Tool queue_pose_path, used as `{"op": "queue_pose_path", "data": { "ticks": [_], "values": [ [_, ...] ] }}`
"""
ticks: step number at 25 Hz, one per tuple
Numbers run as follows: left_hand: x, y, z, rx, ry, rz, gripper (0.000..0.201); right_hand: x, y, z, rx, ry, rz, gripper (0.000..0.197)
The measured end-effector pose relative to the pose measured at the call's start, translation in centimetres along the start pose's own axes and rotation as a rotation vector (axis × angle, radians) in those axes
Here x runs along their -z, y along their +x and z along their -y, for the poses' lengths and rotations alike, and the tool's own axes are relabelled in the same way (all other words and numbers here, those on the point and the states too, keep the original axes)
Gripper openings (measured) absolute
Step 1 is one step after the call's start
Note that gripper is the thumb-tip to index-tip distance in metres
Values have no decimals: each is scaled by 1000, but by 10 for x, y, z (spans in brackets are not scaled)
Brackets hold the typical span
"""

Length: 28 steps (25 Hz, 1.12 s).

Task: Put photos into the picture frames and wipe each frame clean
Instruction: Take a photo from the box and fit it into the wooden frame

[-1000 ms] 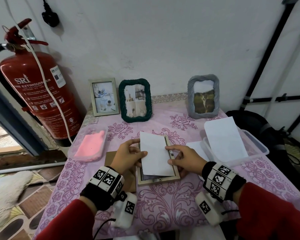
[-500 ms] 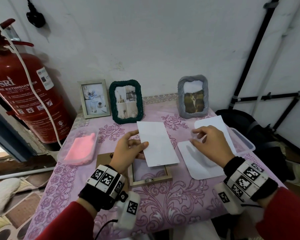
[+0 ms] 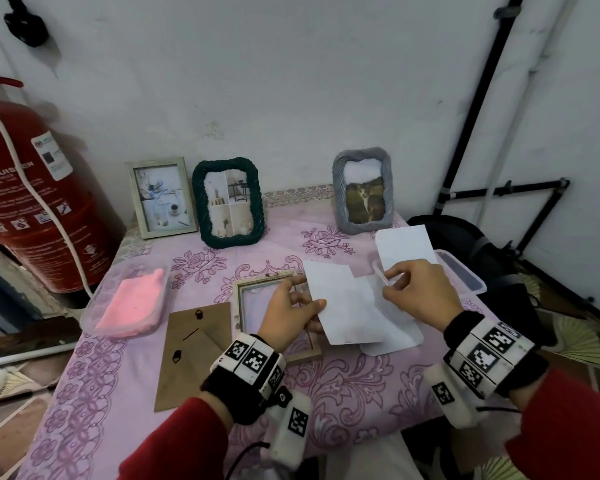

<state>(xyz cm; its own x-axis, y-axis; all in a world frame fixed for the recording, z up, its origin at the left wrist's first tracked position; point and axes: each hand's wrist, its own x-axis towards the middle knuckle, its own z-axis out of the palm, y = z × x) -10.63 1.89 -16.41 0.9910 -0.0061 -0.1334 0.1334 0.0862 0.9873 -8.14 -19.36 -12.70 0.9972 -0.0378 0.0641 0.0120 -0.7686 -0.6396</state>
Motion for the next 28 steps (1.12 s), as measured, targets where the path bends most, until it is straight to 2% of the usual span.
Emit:
{"op": "queue_pose_path", "data": {
  "ticks": [6,13,20,24,26,28],
  "values": [
    [-35,10,14,52,49,39,52,1,3,0,18,0,8,20],
    [-50,15,21,68,167,-13,56,-8,1,-5,30,-34,28,18],
    [-50,17,20,19,512,-64,51,-13,-3,-8,32,-26,26,20],
    [-51,18,17,-32,724,-39,35,-14,-3,-9,21,-21,34,21],
    [-51,19,16,-31,780,-16,29,-14,-3,-10,24,-12,44,22],
    [-51,20,16,-25,786,-17,33,-13,-3,-10,31,11,63,24]
  ]
}}
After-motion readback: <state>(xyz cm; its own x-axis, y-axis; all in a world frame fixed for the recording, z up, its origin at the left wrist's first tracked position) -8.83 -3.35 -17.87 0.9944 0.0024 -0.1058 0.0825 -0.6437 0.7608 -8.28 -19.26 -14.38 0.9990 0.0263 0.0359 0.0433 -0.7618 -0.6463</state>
